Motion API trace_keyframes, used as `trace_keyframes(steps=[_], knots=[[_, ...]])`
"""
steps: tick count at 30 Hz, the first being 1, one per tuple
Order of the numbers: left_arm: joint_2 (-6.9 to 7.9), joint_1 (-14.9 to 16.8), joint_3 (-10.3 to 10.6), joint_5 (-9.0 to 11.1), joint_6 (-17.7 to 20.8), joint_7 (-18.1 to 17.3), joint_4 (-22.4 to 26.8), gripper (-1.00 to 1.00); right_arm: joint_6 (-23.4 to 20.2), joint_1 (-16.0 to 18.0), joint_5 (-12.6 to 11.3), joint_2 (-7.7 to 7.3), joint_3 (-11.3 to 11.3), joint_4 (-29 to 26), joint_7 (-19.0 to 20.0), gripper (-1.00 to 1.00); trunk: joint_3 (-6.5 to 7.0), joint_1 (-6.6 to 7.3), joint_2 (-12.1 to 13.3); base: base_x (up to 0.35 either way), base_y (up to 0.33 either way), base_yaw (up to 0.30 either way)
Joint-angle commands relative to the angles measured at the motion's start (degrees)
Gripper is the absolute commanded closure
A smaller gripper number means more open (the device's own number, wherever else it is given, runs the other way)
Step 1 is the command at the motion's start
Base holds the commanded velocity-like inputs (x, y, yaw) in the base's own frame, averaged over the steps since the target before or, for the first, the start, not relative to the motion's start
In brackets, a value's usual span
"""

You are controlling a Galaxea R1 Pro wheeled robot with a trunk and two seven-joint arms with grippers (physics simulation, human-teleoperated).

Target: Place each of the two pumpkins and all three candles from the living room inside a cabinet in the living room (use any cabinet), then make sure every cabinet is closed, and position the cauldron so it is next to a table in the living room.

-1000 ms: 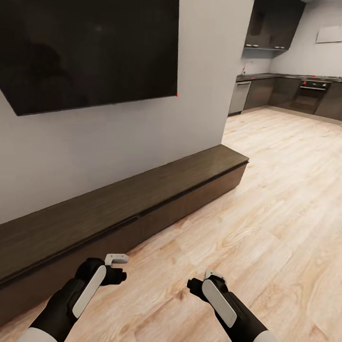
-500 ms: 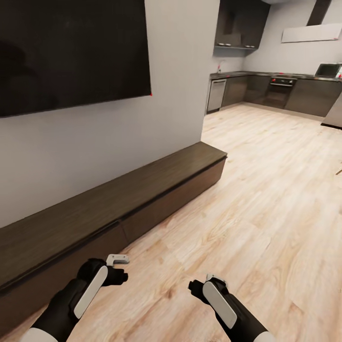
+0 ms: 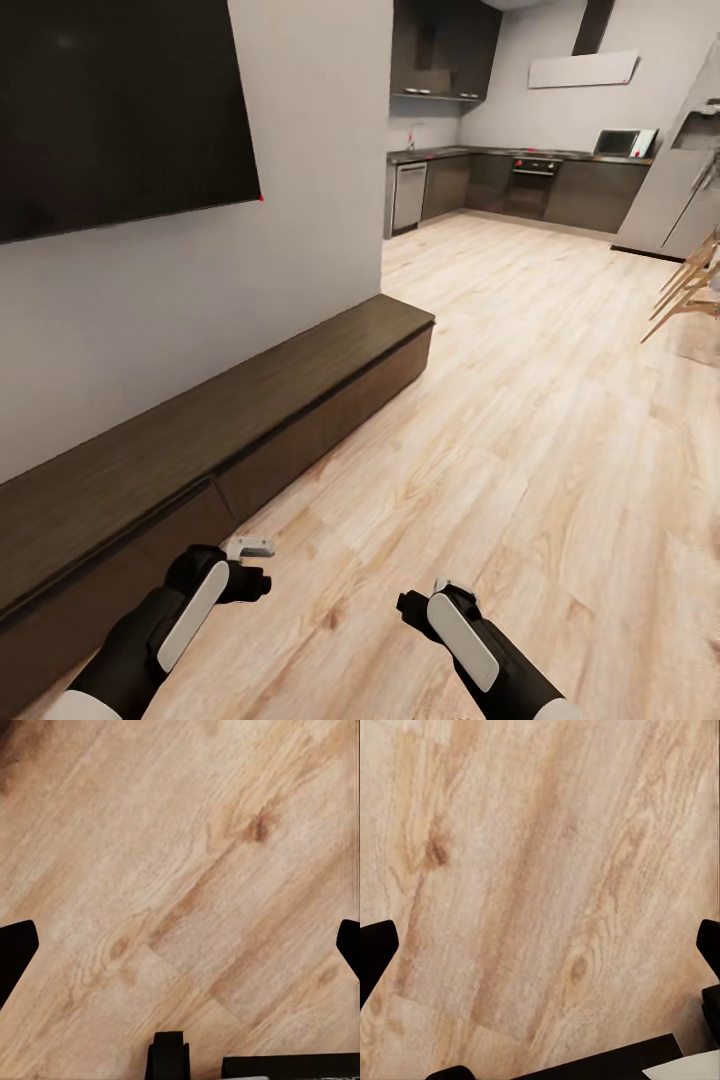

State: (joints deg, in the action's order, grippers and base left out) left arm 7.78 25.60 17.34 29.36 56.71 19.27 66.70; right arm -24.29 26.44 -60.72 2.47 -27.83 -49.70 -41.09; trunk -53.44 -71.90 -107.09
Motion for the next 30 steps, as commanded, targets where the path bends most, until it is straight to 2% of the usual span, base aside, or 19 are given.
trace_keyframes(steps=[1, 11, 18, 30], knots=[[0.06, 0.02, 0.15, 0.61, 0.10, 0.59, 0.08, -1.00, -0.14, 0.07, -0.27, -0.01, -0.12, -0.05, -0.39, -1.00, -0.07, 0.01, -0.02, 0.000, 0.000, -0.269], [0.13, 0.06, 0.15, 0.61, 0.12, 0.59, 0.30, -1.00, 0.00, 0.04, -0.28, 0.02, -0.06, 1.66, -0.26, -1.00, -0.29, 0.01, -0.02, 0.000, 0.000, -0.269], [0.13, 0.03, 0.15, 0.61, 0.15, 0.59, 0.36, -1.00, -0.05, 0.04, -0.28, -0.01, -0.04, 2.29, 3.08, -1.00, -0.44, 0.01, -0.02, 0.000, 0.000, -0.269], [0.12, 0.04, 0.23, 0.62, 0.13, 0.60, 0.38, -1.00, -0.05, 0.06, -0.27, -0.01, -0.04, 2.35, 3.64, -1.00, -0.53, 0.01, -0.02, 0.000, 0.000, -0.271]])
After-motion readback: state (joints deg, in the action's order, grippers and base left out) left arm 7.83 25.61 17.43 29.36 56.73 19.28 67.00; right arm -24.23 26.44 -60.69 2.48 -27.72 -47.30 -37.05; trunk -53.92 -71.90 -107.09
